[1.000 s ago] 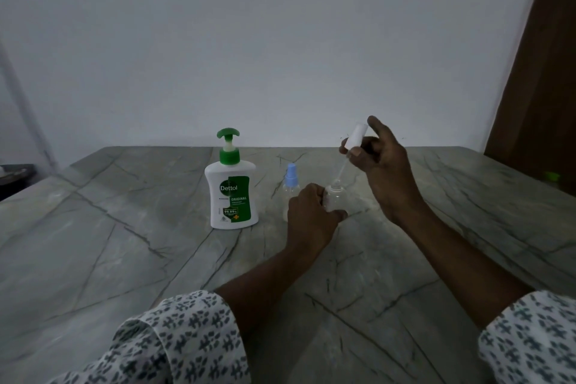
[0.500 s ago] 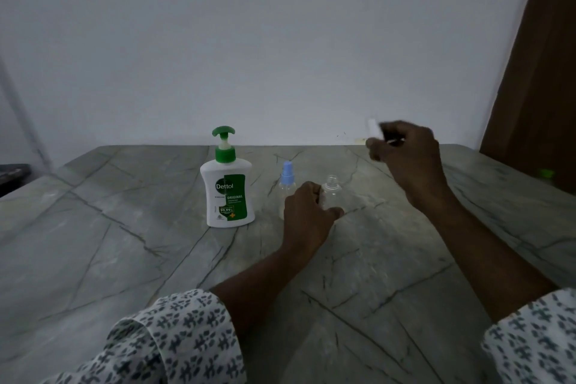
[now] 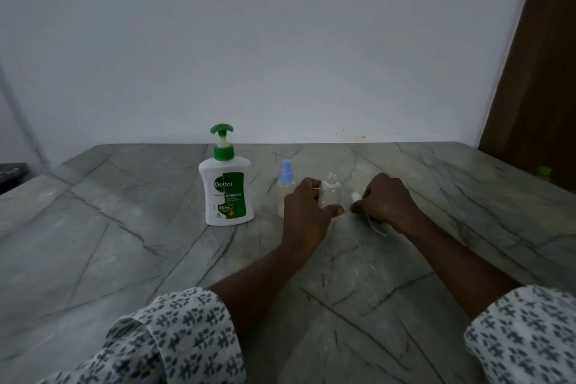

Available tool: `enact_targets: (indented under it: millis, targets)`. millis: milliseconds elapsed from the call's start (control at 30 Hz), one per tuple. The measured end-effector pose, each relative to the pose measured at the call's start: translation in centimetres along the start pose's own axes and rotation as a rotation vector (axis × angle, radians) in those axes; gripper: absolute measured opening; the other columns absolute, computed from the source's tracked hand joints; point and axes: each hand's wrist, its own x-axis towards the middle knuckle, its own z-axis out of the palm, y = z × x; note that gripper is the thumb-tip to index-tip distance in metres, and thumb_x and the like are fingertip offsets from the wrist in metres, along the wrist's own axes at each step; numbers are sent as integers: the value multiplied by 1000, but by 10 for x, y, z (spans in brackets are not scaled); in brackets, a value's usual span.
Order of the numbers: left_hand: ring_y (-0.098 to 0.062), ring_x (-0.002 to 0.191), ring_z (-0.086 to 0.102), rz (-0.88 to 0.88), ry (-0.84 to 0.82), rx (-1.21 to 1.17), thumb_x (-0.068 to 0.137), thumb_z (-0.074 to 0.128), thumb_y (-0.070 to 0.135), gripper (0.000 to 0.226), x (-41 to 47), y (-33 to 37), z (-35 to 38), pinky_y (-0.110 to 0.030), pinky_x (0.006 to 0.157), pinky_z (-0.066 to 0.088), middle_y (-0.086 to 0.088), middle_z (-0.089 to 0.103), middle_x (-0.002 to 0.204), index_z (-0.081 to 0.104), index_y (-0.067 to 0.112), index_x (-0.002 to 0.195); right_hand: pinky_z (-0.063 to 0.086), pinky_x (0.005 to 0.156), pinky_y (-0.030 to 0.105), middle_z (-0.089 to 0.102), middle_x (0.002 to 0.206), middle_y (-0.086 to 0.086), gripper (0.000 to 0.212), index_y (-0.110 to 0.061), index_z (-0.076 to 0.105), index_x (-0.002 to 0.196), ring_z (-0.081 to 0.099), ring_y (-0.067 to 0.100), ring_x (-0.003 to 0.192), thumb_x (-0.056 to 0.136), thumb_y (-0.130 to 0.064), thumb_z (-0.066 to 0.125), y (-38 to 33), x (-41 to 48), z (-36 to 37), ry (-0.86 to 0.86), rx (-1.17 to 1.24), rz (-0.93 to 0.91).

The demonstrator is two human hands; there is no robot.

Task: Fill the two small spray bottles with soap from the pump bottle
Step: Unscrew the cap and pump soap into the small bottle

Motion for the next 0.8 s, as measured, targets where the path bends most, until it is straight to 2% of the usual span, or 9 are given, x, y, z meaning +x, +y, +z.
enact_targets:
  millis: [67, 167, 267, 367, 533, 633, 700, 800]
  targets:
    - [-6, 95, 60, -6, -2, 7, 71, 86, 21, 56, -1, 0, 0, -12, 81, 46, -5, 69, 118, 61, 10, 120, 51, 63, 30, 64, 80, 9, 37, -5, 68, 91, 64, 24, 74, 74, -36, 81, -1, -1, 5, 25, -30, -16]
    - [-3, 91, 58, -11, -6, 20, 72, 85, 20, 52, -1, 0, 1, -2, 69, 40, -4, 70, 117, 62, 10, 118, 40, 56, 26, 58, 75, 5, 35, -7, 67, 91, 57, 18, 68, 77, -37, 78, -3, -4, 9, 56, -41, -16]
    - [-2, 91, 57, -19, -17, 30, 73, 85, 20, 53, -1, 1, 0, -2, 66, 39, -3, 69, 118, 61, 11, 119, 37, 51, 25, 58, 71, 4, 43, -6, 66, 87, 56, 17, 64, 71, -42, 83, -5, -3, 8, 14, -35, 7]
    - [-4, 92, 58, -14, -9, 33, 71, 87, 21, 55, -2, 2, 0, -6, 74, 42, -4, 69, 117, 61, 10, 118, 44, 54, 27, 65, 75, 10, 48, -4, 67, 86, 61, 20, 64, 65, -44, 87, -5, -2, 3, -38, -5, 23]
    - [-8, 100, 61, 6, 13, 26, 69, 88, 22, 62, -4, 4, -1, -14, 86, 45, -6, 68, 121, 60, 9, 124, 51, 60, 31, 70, 74, 14, 28, 1, 71, 81, 66, 24, 64, 81, -27, 75, -4, -7, -8, -40, 166, 19]
    - [-16, 119, 58, 18, 12, 41, 73, 85, 26, 72, -7, 9, 0, -23, 101, 45, -5, 61, 134, 52, 10, 135, 55, 72, 34, 73, 93, 11, 20, -2, 73, 97, 65, 18, 74, 88, -18, 65, -5, -11, -11, 64, 253, -89]
    - [-17, 128, 53, 49, 19, 76, 78, 82, 28, 76, -10, 12, 0, -30, 109, 42, -5, 54, 142, 45, 11, 143, 48, 79, 25, 70, 109, 6, 26, -6, 70, 114, 60, 12, 86, 89, -11, 63, -7, -15, -16, 103, 290, -195]
    - [-19, 134, 46, 95, 19, 132, 86, 71, 22, 73, -14, 15, -1, -24, 106, 37, -6, 46, 149, 35, 9, 149, 48, 83, 26, 67, 119, 5, 36, -10, 65, 123, 59, 12, 94, 87, -7, 63, -5, -15, -13, 84, 302, -265]
